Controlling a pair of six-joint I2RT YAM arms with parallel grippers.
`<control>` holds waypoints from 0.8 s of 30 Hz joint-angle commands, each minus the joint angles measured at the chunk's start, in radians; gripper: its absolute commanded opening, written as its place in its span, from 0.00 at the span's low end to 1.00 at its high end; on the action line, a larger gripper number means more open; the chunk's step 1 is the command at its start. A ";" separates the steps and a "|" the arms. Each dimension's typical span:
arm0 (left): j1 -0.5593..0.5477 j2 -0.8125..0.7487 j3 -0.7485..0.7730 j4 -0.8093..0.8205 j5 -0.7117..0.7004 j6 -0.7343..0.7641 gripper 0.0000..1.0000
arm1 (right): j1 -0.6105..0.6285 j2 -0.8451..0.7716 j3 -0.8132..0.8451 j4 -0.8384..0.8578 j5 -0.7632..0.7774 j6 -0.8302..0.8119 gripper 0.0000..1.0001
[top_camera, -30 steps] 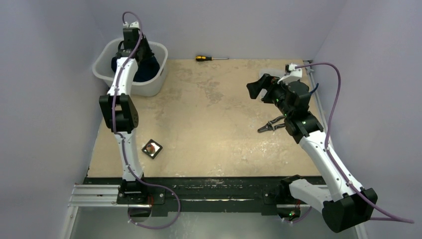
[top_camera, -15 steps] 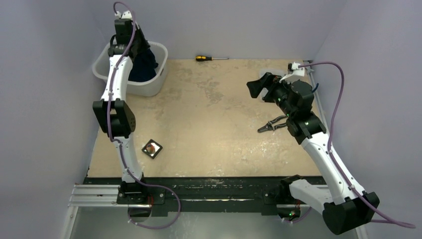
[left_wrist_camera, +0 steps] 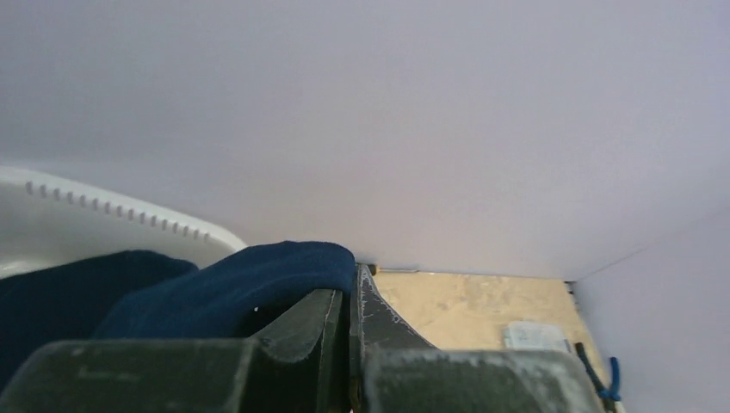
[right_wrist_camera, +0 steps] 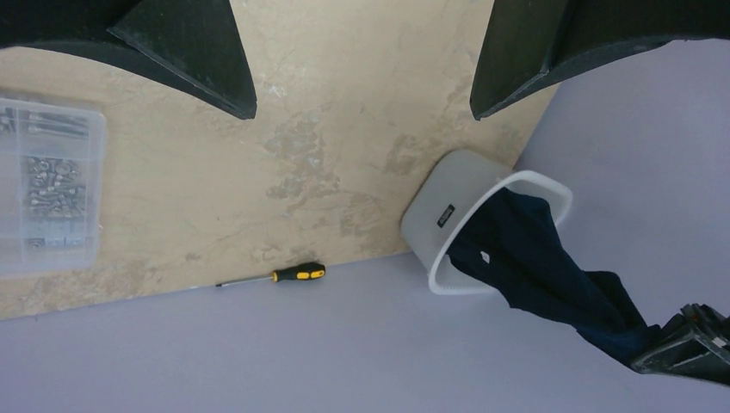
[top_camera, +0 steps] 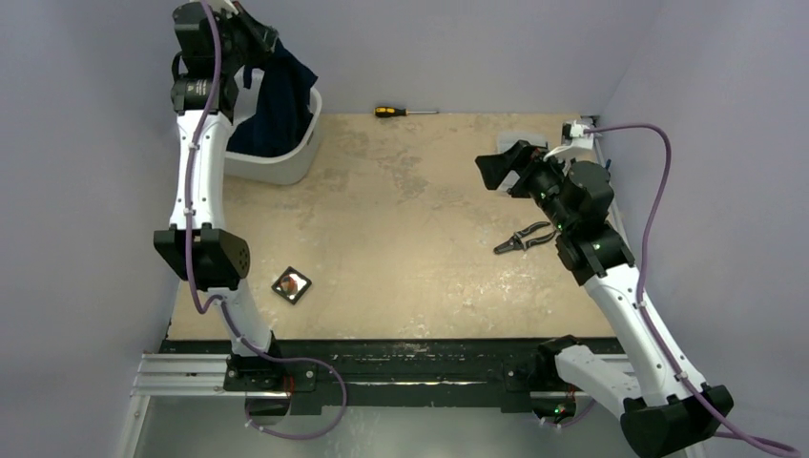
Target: Pin the brooch onto the clothing
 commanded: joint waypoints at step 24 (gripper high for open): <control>-0.104 -0.110 0.124 0.821 0.406 -0.850 0.00 | 0.007 -0.175 -0.012 0.107 -0.040 -0.048 0.99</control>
